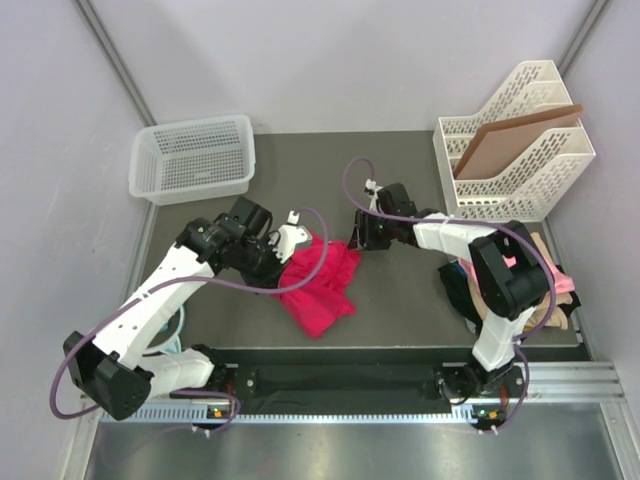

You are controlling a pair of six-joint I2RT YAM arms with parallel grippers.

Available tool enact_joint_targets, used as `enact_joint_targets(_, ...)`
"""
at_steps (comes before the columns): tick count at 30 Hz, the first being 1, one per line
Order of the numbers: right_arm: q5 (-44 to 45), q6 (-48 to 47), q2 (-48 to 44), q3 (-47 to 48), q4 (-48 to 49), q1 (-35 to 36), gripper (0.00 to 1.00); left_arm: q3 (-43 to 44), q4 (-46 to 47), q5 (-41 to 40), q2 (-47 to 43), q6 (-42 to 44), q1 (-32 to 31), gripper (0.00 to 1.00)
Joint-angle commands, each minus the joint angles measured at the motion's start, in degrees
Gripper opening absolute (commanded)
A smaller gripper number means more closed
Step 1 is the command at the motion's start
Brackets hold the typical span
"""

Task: Fold and stack the t-shirts
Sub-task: Flatten out the tshirt

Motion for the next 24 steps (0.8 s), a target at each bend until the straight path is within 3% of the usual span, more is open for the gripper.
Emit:
enact_joint_targets(1,-3.51,1.7,1.47,-0.15,4.3,0.45,0.39,-0.14,1.46,0.03,-0.4,0.38,0.15,0.0)
enact_joint_targets(3,-3.95,1.88,2.0,-0.06,4.65,0.45,0.28,-0.14,1.64,-0.15,-0.49,0.2,0.15,0.0)
enact_joint_targets(4,-4.04,2.14,2.18,0.12,4.65,0.45,0.16,-0.23,1.72,-0.41,-0.66,0.2,0.15,0.0)
enact_joint_targets(7,-4.21,1.89,1.31,1.6,3.34,0.37,0.0,-0.31,3.3,-4.17,-1.36,-0.85,0.15,0.0)
enact_joint_targets(10,-1.94,-0.83,-1.75,6.77,-1.93,0.1,0.0,-0.14,8.74,-11.46,-3.3,-2.08,0.15,0.0)
enact_joint_targets(13,2.45,-4.0,-6.41,14.51,-7.9,-0.16,0.0,2.57,17.0,-31.63,-3.57,-0.95,0.23,0.0)
enact_joint_targets(15,3.25,-6.19,-8.79,20.64,-11.24,-0.34,0.0,7.4,19.81,-35.47,-2.25,0.98,0.41,0.0)
enact_joint_targets(20,5.71,-7.26,-20.39,21.31,-16.18,-0.25,0.0,19.61,15.01,-35.31,0.12,5.74,0.59,0.0)
enact_joint_targets(24,8.53,-4.81,-31.54,6.59,-17.85,0.02,0.0,16.58,8.77,-26.9,-2.76,5.39,0.67,0.0)
